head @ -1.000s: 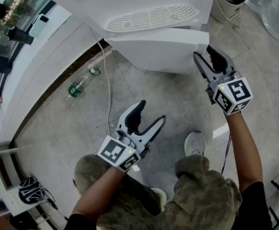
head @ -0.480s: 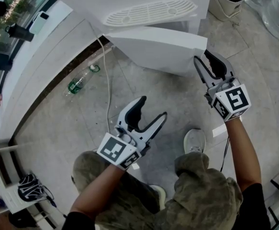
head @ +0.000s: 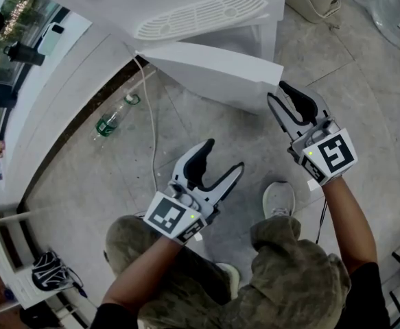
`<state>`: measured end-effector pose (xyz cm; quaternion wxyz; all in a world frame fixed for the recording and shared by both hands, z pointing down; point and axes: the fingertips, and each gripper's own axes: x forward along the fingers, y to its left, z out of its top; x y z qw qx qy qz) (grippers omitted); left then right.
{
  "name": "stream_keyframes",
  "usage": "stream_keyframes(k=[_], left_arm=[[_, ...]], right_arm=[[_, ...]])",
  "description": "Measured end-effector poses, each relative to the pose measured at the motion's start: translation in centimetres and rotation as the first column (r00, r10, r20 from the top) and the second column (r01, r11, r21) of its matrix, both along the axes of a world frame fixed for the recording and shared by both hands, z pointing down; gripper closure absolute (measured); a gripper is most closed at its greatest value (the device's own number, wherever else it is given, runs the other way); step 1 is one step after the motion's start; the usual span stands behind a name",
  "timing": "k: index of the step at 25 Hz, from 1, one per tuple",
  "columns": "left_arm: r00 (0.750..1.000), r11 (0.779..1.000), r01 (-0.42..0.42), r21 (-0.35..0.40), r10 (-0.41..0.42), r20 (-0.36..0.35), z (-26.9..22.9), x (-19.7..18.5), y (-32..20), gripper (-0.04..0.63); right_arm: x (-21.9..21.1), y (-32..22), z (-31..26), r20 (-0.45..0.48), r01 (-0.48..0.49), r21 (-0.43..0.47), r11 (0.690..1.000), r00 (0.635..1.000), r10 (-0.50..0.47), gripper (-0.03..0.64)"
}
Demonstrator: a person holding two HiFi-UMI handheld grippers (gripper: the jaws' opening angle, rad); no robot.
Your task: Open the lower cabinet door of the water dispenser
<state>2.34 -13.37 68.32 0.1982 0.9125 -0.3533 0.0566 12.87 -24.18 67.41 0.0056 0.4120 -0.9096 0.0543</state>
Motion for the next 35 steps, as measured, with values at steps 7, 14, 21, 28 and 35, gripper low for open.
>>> stream_keyframes(k=[7,14,21,28,35], left_arm=[[0.999,1.0,-0.02,0.001,0.02,-0.03,-0.7,1.4,0.1,0.301],[0.998,1.0,-0.016,0.014,0.017,-0.055,-2.1,2.0,0.5,0.301],[0.999,0.999,-0.008,0.036,0.01,-0.052,-2.4,1.7,0.2,0.301],[0.999,0.999,0.006,0.046,-0.003,-0.053,-3.3,1.1,0.0,0.301],[0.997,0.998,0.01,0.059,-0.005,-0.08,-3.9,1.1,0.5,0.301]], right_arm=[[-1.4,2.5,0.0,-0.04,0.055,0.012,0.998,0.998,-0.054,0.499],[-3.2,5.2,0.0,-0.062,0.12,0.021,0.993,0.991,-0.118,0.499],[-4.6,6.9,0.0,-0.027,0.159,0.009,0.987,0.987,-0.159,0.499],[-6.2,8.9,0.1,0.012,0.211,-0.02,0.977,0.977,-0.211,0.499],[-8.1,10.6,0.0,0.043,0.279,-0.035,0.96,0.96,-0.278,0.499]])
